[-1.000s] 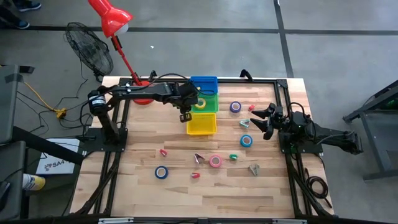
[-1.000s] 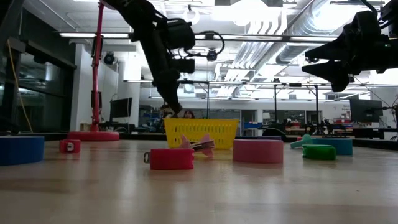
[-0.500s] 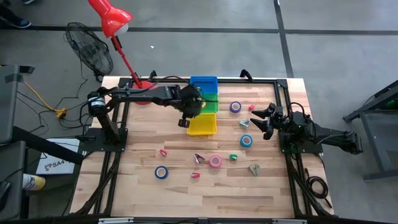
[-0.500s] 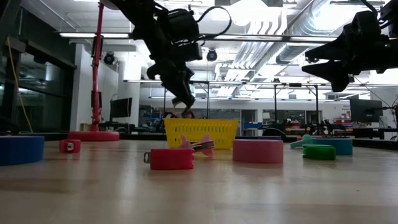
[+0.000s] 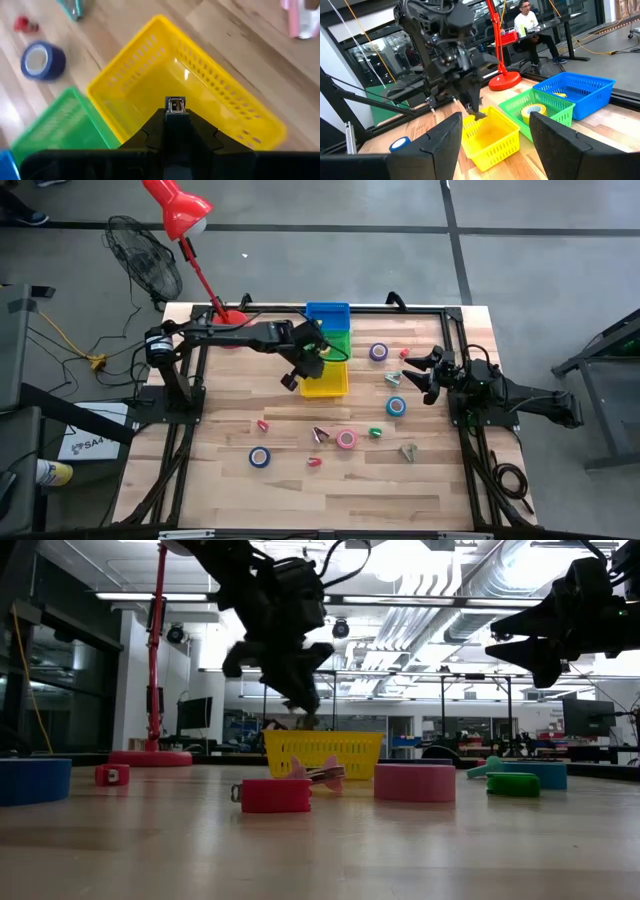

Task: Pick and place Stapler, Stapler remover, tape
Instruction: Put the black staple remover into the yellow bin, then put the middle red stapler into the blue bin

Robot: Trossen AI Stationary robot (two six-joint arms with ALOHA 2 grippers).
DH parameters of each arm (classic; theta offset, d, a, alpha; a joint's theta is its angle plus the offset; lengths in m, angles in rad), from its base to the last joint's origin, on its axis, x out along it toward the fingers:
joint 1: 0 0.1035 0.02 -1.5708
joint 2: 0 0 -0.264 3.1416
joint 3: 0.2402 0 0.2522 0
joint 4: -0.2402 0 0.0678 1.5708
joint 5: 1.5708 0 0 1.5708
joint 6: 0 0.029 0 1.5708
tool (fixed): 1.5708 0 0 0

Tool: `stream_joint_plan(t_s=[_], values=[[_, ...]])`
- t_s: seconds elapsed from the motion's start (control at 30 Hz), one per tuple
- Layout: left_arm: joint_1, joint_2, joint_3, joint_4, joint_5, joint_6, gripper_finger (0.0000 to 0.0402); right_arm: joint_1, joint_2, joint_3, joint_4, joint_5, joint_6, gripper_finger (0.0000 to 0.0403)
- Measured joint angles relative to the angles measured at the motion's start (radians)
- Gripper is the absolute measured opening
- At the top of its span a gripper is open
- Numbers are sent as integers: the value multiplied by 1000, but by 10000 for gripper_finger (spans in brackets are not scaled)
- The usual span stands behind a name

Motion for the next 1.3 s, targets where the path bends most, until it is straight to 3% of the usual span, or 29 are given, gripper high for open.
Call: stream_joint_plan(t_s=[0.17,0.37,0.57,0.7,0.97,1.3], values=[[-16,1,-1,-13,-24,37,61,0,0,0,0,0,0,222],[-26,1,-2,-41,-51,77,122,0,0,0,0,0,0,222],[-26,-20,-3,-104,-173,61,176,0,0,0,0,0,0,223],[-15,-79,-2,-217,-237,-32,183,0,0,0,0,0,0,222],[13,-138,-5,-495,-246,-286,184,0,0,0,0,0,0,222],[20,-260,-210,-504,-225,-291,184,0,0,0,0,0,0,223]])
